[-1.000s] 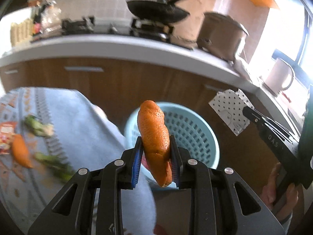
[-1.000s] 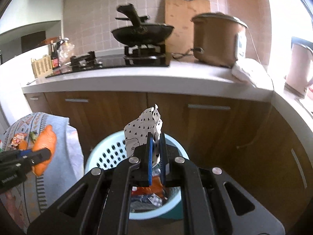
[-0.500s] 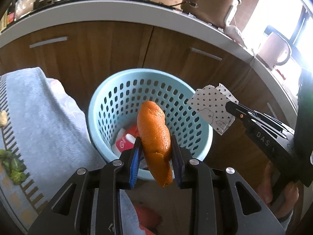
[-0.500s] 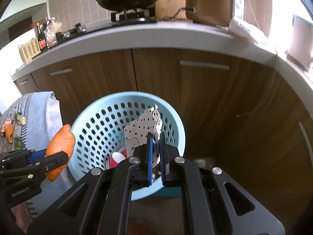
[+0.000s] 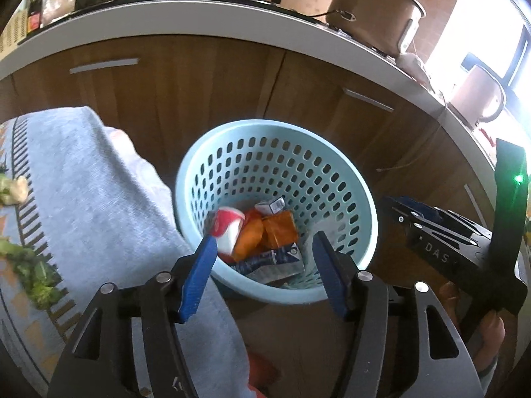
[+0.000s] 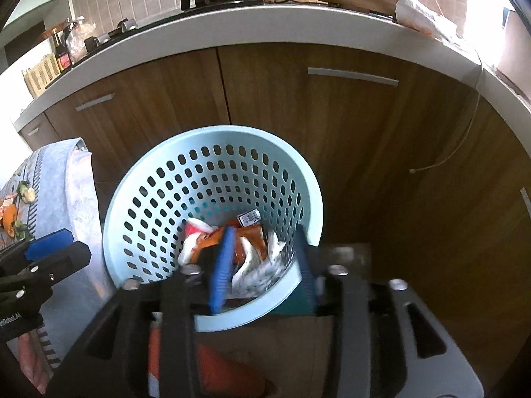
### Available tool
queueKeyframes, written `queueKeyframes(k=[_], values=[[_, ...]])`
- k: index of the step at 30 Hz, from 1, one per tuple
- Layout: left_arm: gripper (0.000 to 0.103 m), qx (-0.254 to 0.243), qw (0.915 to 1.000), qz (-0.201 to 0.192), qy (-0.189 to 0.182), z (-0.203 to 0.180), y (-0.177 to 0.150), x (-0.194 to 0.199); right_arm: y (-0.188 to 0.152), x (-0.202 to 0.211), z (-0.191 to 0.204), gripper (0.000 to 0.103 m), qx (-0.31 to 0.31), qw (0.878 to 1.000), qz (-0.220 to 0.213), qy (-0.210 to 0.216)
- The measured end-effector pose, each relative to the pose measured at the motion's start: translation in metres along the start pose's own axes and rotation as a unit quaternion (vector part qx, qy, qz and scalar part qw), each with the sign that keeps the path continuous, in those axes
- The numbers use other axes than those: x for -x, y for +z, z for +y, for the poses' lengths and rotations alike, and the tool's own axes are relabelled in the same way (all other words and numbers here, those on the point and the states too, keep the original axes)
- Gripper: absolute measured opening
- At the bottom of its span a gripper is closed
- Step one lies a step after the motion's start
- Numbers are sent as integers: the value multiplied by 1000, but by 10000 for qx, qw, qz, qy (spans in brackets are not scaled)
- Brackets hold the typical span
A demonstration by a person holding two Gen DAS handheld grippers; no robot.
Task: Collect trash
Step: 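Move both open tools from the basket back to the table items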
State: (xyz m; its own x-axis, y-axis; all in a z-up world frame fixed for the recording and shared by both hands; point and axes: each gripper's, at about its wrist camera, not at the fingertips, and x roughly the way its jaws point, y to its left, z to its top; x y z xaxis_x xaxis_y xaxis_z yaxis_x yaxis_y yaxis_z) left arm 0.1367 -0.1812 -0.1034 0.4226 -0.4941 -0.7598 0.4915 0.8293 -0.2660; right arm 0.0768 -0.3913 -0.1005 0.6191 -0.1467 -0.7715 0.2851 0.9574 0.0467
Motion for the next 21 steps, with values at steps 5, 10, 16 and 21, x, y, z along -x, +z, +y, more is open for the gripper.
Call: queueKeyframes(k=[5,10,16,21], values=[[58,126,9999,-47,3,9,-2,4,2,7,8,47,116,9999,-95,43],[58,177,9997,-136,70,18,-6,13,3,13,20,47,220,9996,-176,102],[58,375,9980,-419,290,37,-11,35,6,19,39,47,343,9988,-273,215],[58,593,9928,-832,620,62,-14,73,9,30,64,47,526,9970,-398,404]])
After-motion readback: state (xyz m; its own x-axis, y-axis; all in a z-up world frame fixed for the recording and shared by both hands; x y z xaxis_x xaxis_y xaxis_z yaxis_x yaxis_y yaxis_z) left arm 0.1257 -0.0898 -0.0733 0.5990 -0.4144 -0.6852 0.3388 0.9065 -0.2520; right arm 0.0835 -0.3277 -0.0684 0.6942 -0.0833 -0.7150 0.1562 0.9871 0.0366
